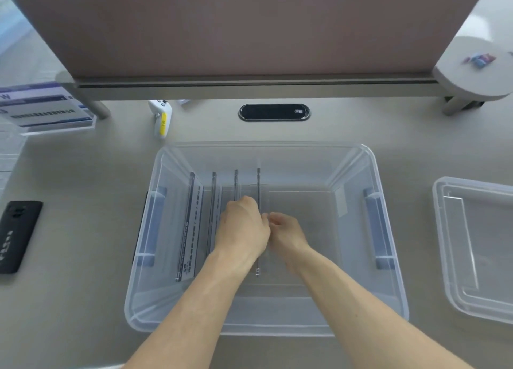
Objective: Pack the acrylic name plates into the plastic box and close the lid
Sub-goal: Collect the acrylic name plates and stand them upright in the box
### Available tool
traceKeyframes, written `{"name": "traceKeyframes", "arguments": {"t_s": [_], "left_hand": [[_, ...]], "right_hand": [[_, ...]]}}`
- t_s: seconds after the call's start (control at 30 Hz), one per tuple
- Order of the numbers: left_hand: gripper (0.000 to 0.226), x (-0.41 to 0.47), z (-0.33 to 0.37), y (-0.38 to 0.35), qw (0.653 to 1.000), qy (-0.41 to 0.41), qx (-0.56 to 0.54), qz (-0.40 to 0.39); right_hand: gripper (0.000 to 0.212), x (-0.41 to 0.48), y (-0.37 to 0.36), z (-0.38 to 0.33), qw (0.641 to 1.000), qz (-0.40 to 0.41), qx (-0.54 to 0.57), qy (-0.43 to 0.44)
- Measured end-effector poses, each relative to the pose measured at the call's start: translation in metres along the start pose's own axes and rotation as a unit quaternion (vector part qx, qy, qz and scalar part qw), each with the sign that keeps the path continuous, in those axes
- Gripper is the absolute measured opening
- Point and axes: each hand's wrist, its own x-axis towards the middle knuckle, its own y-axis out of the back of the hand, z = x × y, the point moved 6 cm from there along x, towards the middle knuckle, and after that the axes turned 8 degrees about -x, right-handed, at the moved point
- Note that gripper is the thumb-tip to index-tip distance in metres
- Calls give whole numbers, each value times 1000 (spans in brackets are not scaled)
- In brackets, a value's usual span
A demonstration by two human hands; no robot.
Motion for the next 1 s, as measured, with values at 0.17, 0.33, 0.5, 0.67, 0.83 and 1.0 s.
{"name": "traceKeyframes", "arguments": {"t_s": [0.17, 0.33, 0.5, 0.67, 0.83, 1.0], "left_hand": [[35, -1, 1, 8, 1000, 2, -8, 4], [40, -21, 9, 47, 993, -14, -119, 24], [29, -52, 19, 132, 978, -61, -167, 110], [24, -77, 1, 230, 954, -75, -211, 198], [26, -80, -56, 317, 936, -34, -239, 256], [25, -58, -133, 372, 913, 34, -327, 240]], "right_hand": [[49, -6, 2, -2, 1000, -15, 9, 1], [49, -50, 30, -34, 999, 28, 26, 25], [42, -100, 70, -113, 986, 98, 19, 137], [37, -151, 81, -209, 965, 111, 31, 234], [38, -180, 43, -278, 953, 81, 39, 288], [39, -178, -30, -313, 957, 47, 9, 288]]}}
